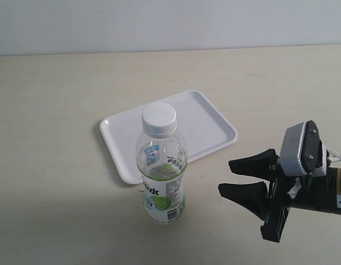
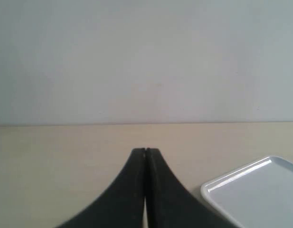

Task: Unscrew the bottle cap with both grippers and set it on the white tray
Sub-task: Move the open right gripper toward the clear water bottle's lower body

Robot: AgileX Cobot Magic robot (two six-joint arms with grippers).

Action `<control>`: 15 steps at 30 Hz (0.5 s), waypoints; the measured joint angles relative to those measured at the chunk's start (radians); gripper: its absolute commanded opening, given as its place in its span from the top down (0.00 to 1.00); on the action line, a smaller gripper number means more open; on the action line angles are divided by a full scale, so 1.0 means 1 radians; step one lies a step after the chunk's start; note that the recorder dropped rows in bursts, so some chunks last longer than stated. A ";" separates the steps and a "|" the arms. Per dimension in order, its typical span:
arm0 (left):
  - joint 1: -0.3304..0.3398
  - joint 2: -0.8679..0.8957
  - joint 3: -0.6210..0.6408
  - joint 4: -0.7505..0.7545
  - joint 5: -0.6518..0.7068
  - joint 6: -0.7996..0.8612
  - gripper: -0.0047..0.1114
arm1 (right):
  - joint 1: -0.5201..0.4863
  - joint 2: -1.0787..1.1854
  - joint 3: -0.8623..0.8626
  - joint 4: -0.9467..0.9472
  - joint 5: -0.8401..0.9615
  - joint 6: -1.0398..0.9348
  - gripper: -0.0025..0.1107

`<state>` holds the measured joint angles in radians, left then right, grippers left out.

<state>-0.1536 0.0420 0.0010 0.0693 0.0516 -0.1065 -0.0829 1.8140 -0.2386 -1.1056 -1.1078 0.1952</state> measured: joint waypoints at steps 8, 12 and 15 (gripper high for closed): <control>0.000 0.000 0.000 0.000 0.000 0.000 0.96 | 0.000 0.005 -0.016 -0.022 -0.055 -0.034 0.43; 0.000 0.000 0.000 0.000 0.000 0.000 0.96 | 0.000 0.004 -0.034 -0.019 -0.055 -0.035 0.43; 0.000 0.000 0.000 0.000 0.000 0.000 0.96 | 0.000 0.004 -0.042 -0.018 -0.055 -0.035 0.43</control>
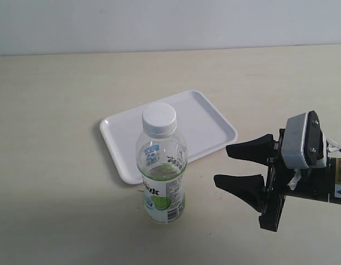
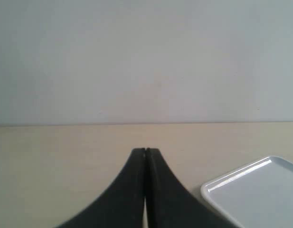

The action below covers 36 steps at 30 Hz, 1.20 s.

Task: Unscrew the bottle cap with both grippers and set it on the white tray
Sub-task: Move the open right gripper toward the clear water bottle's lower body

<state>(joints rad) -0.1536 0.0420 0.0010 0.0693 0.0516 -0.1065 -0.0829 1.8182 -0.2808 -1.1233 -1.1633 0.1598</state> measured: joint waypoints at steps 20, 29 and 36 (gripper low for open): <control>0.000 0.000 0.000 0.000 0.000 0.000 0.96 | 0.161 0.042 -0.002 0.114 -0.033 -0.049 0.34; 0.000 0.000 0.000 0.000 0.000 0.000 0.96 | 0.207 0.042 -0.002 0.198 -0.008 -0.050 0.34; 0.000 0.000 0.000 0.000 0.000 0.000 0.96 | 0.208 0.042 -0.002 0.263 -0.008 -0.147 0.35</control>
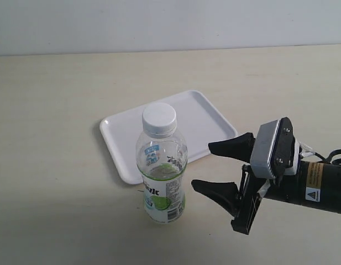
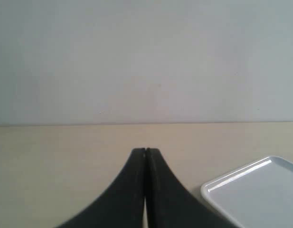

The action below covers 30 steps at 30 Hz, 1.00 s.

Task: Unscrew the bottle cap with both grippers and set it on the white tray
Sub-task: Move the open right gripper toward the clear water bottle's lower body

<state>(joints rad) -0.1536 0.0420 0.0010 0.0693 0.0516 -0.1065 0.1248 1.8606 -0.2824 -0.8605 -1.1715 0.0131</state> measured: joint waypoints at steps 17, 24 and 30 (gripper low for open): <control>0.000 0.000 0.000 0.000 0.000 0.000 0.96 | 0.002 0.000 -0.030 -0.076 0.002 0.120 0.30; 0.000 0.000 0.000 0.000 0.000 0.000 0.96 | 0.002 0.000 -0.062 -0.096 0.002 0.130 0.30; 0.000 0.000 0.000 0.000 0.000 0.000 0.96 | 0.002 0.000 -0.072 -0.121 0.002 0.159 0.30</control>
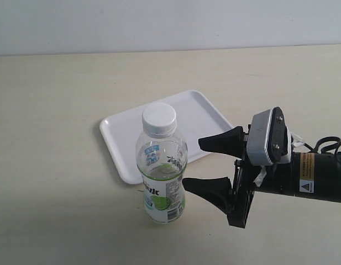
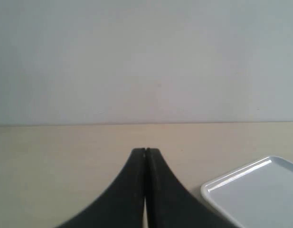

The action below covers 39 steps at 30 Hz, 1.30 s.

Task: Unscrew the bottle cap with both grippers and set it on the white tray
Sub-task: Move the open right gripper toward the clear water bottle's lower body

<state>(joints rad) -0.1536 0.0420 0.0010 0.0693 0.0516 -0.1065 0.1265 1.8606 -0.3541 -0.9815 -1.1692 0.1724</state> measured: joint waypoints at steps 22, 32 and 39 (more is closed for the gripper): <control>0.000 0.000 0.000 0.000 0.000 0.000 0.96 | 0.000 0.000 0.000 -0.025 0.025 0.078 0.18; 0.000 0.000 0.000 0.000 0.000 0.000 0.96 | 0.000 0.000 0.000 0.036 0.023 0.103 0.17; 0.000 0.000 0.000 0.000 0.000 0.000 0.96 | 0.000 0.000 0.000 -0.014 0.023 0.111 0.17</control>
<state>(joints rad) -0.1536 0.0420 0.0010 0.0693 0.0516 -0.1065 0.1265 1.8606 -0.3541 -0.9952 -1.1461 0.2830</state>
